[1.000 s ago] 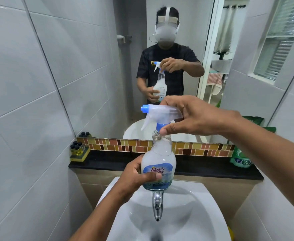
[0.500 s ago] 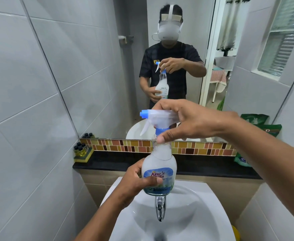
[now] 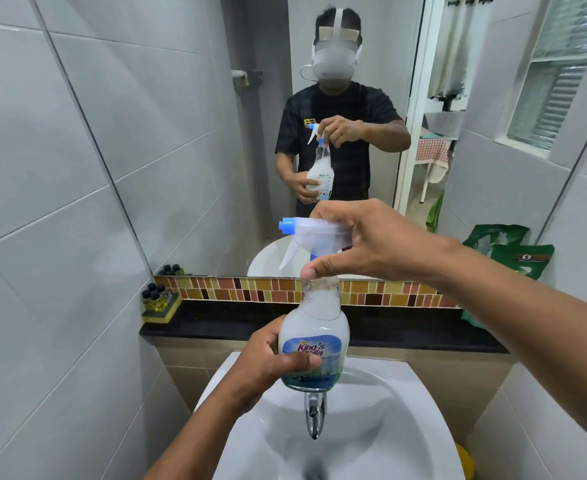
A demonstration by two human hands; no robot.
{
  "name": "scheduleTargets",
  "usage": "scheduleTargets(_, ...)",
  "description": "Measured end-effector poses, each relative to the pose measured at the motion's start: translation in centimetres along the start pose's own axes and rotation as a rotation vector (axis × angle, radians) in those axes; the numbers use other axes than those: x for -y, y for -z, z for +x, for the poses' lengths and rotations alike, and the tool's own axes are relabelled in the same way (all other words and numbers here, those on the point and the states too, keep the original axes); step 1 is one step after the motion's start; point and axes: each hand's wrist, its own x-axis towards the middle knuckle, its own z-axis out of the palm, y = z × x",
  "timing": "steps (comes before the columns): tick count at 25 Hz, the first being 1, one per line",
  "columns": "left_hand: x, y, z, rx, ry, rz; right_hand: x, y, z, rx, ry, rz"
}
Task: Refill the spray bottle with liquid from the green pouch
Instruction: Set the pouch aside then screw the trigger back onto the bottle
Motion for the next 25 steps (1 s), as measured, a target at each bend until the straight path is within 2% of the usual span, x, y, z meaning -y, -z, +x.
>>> scheduleTargets(3, 0.1, -0.2, 0.0, -0.007, 0.010, 0.000, -0.4, 0.8, -0.2, 0.140, -0.001, 0.035)
scheduleTargets(9, 0.4, 0.4, 0.1, -0.022, 0.020, 0.000, 0.0, -0.8, 0.5, 0.045, 0.032, 0.039)
scheduleTargets(14, 0.9, 0.4, -0.4, -0.009, 0.038, 0.013, -1.1, -0.1, 0.5, 0.156, 0.006, 0.066)
scheduleTargets(19, 1.1, 2.4, 0.3, -0.061, 0.022, 0.000, -1.2, -2.0, 1.7, -0.001, 0.000, 0.066)
scheduleTargets(22, 1.2, 3.7, 1.0, -0.045, 0.027, -0.026, -2.0, -3.1, 2.7, -0.013, -0.024, 0.247)
scheduleTargets(25, 1.5, 5.8, 2.0, -0.043, 0.039, -0.067, -4.5, -5.6, 2.6, 0.139, -0.155, 0.426)
